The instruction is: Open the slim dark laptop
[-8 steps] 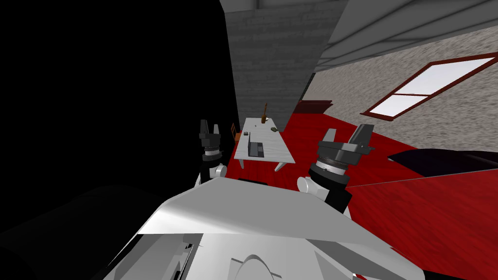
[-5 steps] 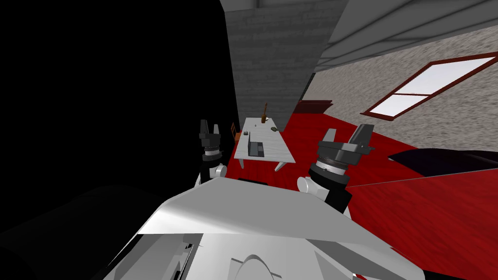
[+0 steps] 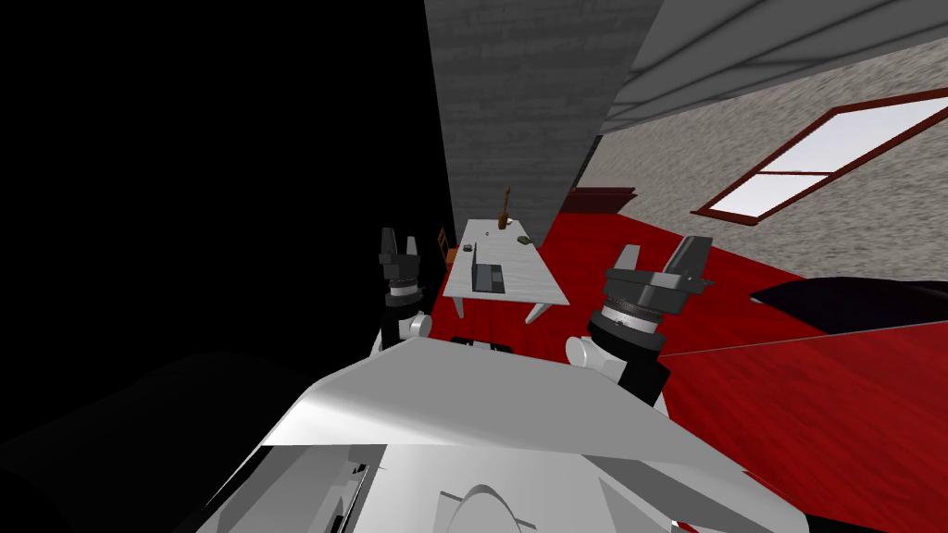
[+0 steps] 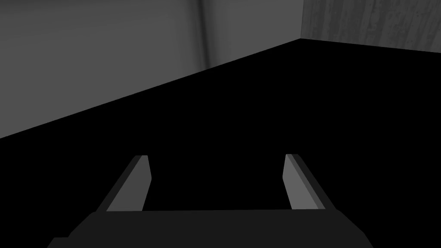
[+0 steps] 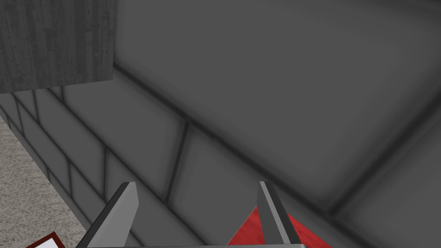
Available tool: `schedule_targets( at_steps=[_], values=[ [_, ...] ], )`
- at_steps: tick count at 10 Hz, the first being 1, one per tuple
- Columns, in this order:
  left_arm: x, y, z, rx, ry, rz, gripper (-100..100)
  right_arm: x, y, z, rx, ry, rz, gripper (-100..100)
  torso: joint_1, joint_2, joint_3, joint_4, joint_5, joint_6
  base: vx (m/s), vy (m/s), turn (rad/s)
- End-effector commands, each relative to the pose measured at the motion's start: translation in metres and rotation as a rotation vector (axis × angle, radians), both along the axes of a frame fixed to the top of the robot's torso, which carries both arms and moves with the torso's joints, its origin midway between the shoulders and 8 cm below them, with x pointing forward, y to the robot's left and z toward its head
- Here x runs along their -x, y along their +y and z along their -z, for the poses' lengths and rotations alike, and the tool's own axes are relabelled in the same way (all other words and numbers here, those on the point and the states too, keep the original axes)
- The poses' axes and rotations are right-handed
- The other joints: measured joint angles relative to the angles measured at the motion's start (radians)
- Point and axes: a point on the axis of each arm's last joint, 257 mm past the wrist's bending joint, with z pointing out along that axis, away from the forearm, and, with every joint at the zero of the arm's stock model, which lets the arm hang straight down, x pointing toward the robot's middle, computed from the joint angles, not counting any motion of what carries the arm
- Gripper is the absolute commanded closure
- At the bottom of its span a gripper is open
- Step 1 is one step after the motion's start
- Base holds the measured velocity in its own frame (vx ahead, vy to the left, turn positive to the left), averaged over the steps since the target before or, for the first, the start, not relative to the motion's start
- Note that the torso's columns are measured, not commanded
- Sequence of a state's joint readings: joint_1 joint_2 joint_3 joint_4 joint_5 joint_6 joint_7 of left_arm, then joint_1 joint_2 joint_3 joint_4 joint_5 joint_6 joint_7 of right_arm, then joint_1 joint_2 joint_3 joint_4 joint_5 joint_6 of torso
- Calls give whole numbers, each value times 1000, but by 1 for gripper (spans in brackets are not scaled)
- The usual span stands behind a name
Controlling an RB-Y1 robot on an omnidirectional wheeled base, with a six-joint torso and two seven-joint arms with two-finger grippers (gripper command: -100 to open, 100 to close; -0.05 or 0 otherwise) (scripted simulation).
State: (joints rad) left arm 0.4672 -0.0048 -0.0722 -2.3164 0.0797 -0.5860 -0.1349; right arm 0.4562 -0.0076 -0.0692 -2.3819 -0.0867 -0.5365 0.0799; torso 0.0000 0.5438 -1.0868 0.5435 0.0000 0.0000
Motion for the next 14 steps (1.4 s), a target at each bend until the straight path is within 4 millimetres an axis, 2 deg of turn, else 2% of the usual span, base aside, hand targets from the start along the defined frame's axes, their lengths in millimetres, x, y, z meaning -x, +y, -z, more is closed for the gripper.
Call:
schedule_targets(
  at_steps=[1, 2, 4, 9, 10, 13, 14],
  values=[
    [0, 0, 0, 0, 0, 0, 0, 0, 0, 0, 0, 0, 0, 0, 0, 74, -148, 74, 0, 0, 0, 0, 0],
    [-6, -5, 6, -42, 25, 16, -100, 0, 0, 0, 0, 0, 0, 0, 0, 148, -295, 148, 0, 0, 15, -12, -3],
    [-13, -9, 15, -79, 57, 25, -100, 0, 0, 0, 0, 1, 0, 0, -1, 190, -384, 190, 0, 0, 17, -28, -3],
    [-44, -10, 53, -151, 188, 19, -100, 0, 0, 0, 0, 1, 0, 0, 0, 194, -389, 194, 0, 0, 28, -49, -5],
    [-56, -8, 69, -171, 237, 12, -100, 0, 0, 0, 0, 1, 0, 0, 1, 194, -389, 194, 0, 0, 48, -64, -10],
    [-72, -5, 94, -196, 313, -2, -100, 0, 0, 0, 0, 1, 0, 0, 0, 195, -389, 195, 0, 0, 36, -68, -5],
    [-82, -2, 110, -209, 362, -12, -100, 0, 0, 0, 0, 1, 0, 0, 1, 195, -389, 195, 0, 0, 38, -60, -11]
  ],
)
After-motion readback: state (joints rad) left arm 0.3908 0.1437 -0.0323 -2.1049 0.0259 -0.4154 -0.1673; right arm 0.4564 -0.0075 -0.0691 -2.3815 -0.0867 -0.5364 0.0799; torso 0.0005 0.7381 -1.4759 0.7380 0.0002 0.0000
